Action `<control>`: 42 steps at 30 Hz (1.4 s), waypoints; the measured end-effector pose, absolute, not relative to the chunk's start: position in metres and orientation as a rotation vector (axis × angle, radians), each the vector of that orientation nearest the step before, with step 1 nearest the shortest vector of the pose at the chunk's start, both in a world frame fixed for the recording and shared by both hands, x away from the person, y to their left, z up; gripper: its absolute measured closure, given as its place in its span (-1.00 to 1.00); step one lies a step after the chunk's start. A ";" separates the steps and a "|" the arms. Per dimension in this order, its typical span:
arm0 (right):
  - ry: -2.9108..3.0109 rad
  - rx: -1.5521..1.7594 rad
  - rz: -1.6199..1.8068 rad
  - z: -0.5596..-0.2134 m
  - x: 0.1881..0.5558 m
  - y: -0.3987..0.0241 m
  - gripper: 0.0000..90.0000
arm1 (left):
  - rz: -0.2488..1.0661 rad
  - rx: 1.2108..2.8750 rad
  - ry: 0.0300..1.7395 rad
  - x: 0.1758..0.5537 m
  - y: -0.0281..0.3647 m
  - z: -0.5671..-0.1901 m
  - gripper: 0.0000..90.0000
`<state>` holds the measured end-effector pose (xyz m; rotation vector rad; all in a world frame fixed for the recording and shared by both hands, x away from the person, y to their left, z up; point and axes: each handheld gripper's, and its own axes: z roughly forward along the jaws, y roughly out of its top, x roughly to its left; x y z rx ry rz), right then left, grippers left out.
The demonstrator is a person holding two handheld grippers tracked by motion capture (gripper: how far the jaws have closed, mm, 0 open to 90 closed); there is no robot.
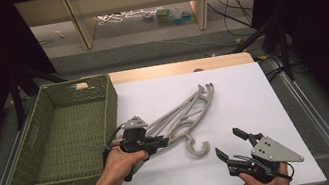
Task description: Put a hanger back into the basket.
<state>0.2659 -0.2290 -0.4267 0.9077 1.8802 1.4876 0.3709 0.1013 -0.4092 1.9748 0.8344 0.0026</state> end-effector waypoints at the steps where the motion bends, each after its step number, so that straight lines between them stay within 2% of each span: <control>1: 1.881 0.910 1.487 -0.427 0.266 -0.229 -0.52 | 0.012 1.974 0.835 0.371 0.102 -0.407 0.82; 9: 1.881 0.917 1.480 -0.427 0.266 -0.229 -0.52 | -0.019 1.901 0.825 0.371 0.112 -0.388 0.82; 22: 1.876 0.918 1.483 -0.428 0.266 -0.229 -0.52 | 0.021 1.846 0.753 0.370 0.126 -0.334 0.82; 32: 1.876 0.919 1.482 -0.428 0.266 -0.228 -0.52 | 0.097 1.821 0.783 0.376 0.160 -0.307 0.82; 42: 1.865 0.933 1.483 -0.429 0.267 -0.228 -0.62 | 0.158 1.764 0.846 0.376 0.205 -0.303 0.82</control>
